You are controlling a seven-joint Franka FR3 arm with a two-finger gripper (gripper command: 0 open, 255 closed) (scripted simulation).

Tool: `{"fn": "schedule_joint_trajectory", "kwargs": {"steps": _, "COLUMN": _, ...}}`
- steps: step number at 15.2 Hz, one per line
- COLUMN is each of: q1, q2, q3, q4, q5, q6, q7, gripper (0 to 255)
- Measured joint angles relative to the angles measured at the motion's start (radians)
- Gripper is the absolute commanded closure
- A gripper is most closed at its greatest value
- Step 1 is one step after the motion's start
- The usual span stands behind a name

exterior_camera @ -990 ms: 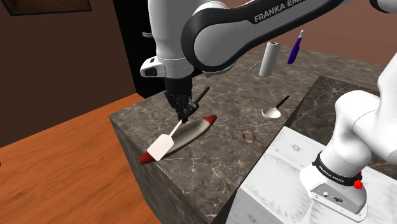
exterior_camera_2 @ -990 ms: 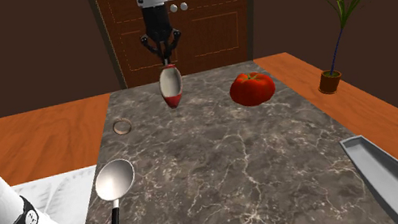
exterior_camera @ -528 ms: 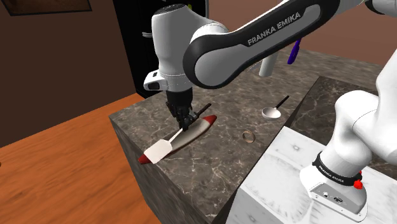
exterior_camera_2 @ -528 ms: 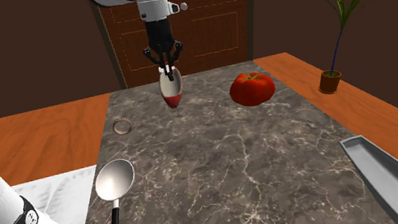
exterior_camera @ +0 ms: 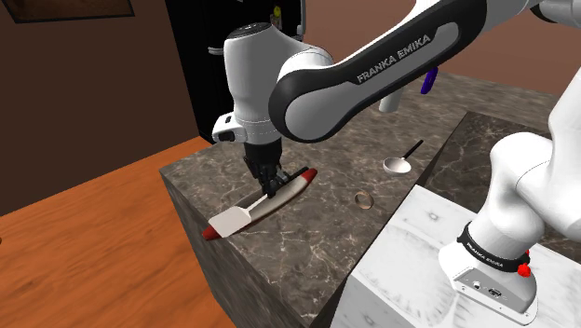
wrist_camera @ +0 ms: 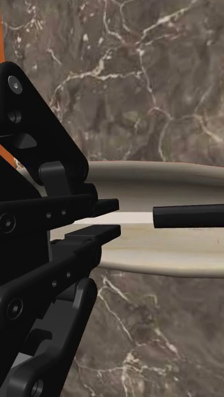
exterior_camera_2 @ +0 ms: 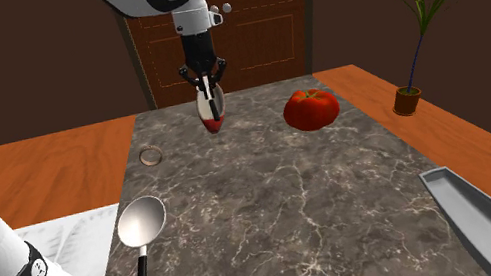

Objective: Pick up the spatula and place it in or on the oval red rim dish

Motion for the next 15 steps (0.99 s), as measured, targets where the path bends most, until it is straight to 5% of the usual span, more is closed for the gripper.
{"fn": "schedule_joint_trajectory", "kwargs": {"steps": 2, "q1": 0.000, "q2": 0.000, "q3": 0.000, "q4": 0.000, "q5": 0.000, "q6": 0.000, "q7": 0.000, "gripper": 255}}
{"fn": "schedule_joint_trajectory", "kwargs": {"steps": 3, "q1": 0.000, "q2": 0.000, "q3": 0.000, "q4": 0.000, "q5": 0.000, "q6": 0.000, "q7": 0.000, "gripper": 0}}
{"fn": "schedule_joint_trajectory", "kwargs": {"steps": 9, "q1": 0.000, "q2": 0.000, "q3": 0.000, "q4": 0.000, "q5": 0.000, "q6": 0.000, "q7": 0.000, "gripper": 0}}
{"fn": "schedule_joint_trajectory", "kwargs": {"steps": 15, "q1": 0.003, "q2": -0.037, "q3": 0.003, "q4": 0.078, "q5": 0.004, "q6": -0.114, "q7": -0.002, "gripper": 0}}
